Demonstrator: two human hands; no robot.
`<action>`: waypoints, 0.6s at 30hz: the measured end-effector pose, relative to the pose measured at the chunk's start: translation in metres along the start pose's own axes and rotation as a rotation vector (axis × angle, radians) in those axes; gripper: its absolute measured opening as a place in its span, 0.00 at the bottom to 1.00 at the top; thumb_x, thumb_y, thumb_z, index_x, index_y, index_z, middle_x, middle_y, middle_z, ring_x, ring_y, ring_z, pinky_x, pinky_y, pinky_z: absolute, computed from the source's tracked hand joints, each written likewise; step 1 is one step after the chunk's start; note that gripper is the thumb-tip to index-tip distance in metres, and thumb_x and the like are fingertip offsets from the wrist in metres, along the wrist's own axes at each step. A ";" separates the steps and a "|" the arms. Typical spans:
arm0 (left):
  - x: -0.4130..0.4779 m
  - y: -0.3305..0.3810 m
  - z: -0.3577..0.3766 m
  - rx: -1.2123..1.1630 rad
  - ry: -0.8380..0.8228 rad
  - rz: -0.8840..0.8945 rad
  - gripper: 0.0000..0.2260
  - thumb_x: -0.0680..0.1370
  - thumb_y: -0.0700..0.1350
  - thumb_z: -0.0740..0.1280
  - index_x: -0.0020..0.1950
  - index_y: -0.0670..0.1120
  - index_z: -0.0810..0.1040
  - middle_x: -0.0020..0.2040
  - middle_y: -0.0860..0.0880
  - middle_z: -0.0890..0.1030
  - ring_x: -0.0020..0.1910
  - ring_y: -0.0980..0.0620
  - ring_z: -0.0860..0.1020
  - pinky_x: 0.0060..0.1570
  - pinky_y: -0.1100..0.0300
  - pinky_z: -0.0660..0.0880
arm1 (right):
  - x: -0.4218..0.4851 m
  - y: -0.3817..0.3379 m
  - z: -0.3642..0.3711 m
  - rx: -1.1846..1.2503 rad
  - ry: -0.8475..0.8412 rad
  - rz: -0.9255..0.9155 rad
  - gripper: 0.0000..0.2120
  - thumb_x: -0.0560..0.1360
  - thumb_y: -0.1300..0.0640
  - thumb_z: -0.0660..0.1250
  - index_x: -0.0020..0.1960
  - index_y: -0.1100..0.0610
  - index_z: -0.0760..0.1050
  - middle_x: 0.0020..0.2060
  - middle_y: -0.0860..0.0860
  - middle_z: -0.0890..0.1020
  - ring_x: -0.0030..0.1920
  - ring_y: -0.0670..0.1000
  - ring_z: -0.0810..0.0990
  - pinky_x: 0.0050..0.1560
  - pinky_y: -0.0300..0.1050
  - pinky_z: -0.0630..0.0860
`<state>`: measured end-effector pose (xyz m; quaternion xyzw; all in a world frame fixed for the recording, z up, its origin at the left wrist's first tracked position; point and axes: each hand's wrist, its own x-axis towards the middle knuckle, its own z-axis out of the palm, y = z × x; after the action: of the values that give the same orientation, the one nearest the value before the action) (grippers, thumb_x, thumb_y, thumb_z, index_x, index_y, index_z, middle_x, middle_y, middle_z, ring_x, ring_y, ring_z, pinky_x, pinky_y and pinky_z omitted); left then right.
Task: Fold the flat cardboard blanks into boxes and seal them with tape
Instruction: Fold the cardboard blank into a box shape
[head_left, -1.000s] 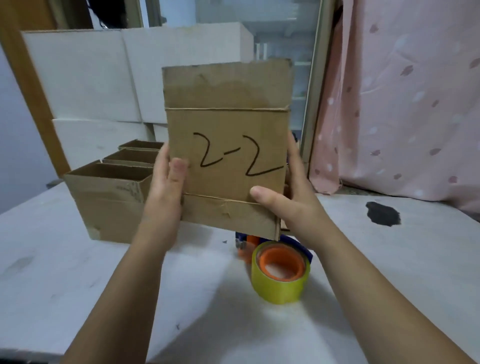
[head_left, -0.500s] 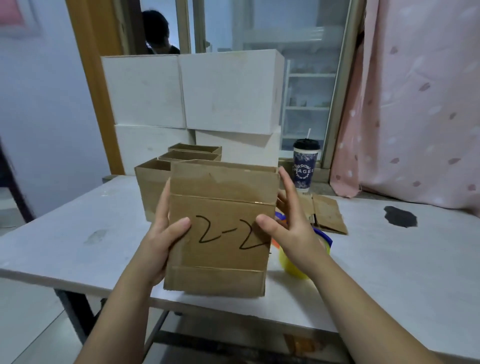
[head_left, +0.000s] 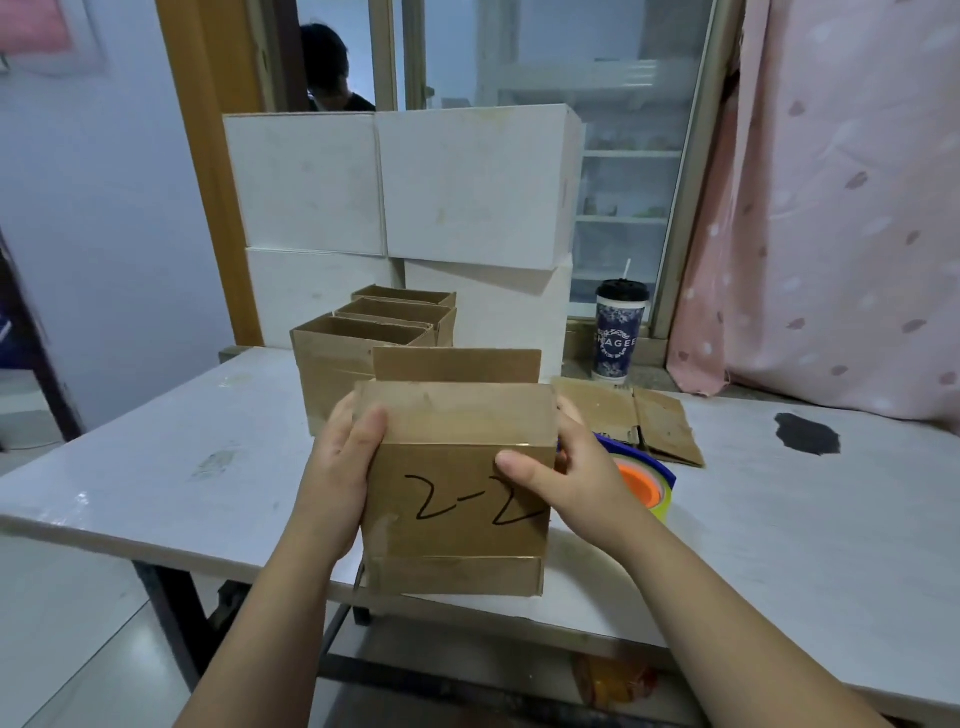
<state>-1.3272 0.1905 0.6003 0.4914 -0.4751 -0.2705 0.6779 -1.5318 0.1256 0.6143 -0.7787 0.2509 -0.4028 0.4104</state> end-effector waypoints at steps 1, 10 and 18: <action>-0.001 0.001 0.002 0.007 0.010 0.015 0.24 0.67 0.66 0.61 0.57 0.57 0.79 0.61 0.49 0.77 0.57 0.52 0.77 0.51 0.56 0.74 | 0.000 -0.001 0.001 0.016 0.015 0.008 0.09 0.71 0.41 0.68 0.51 0.32 0.75 0.67 0.40 0.65 0.67 0.35 0.65 0.63 0.33 0.69; -0.003 0.009 0.010 0.020 0.097 0.037 0.25 0.69 0.53 0.61 0.63 0.72 0.63 0.61 0.60 0.71 0.55 0.60 0.74 0.46 0.63 0.71 | 0.002 0.003 0.014 0.249 0.219 0.052 0.20 0.72 0.46 0.66 0.59 0.35 0.62 0.55 0.36 0.70 0.52 0.31 0.73 0.45 0.29 0.74; -0.015 0.016 0.017 0.132 0.157 0.051 0.11 0.71 0.52 0.58 0.45 0.59 0.80 0.60 0.64 0.75 0.58 0.66 0.71 0.56 0.59 0.67 | 0.002 -0.001 0.014 0.159 0.224 0.066 0.13 0.70 0.44 0.63 0.52 0.45 0.78 0.56 0.43 0.75 0.59 0.45 0.73 0.63 0.50 0.72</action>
<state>-1.3498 0.2017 0.6105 0.5423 -0.4499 -0.1820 0.6858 -1.5187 0.1307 0.6111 -0.6852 0.2881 -0.4923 0.4530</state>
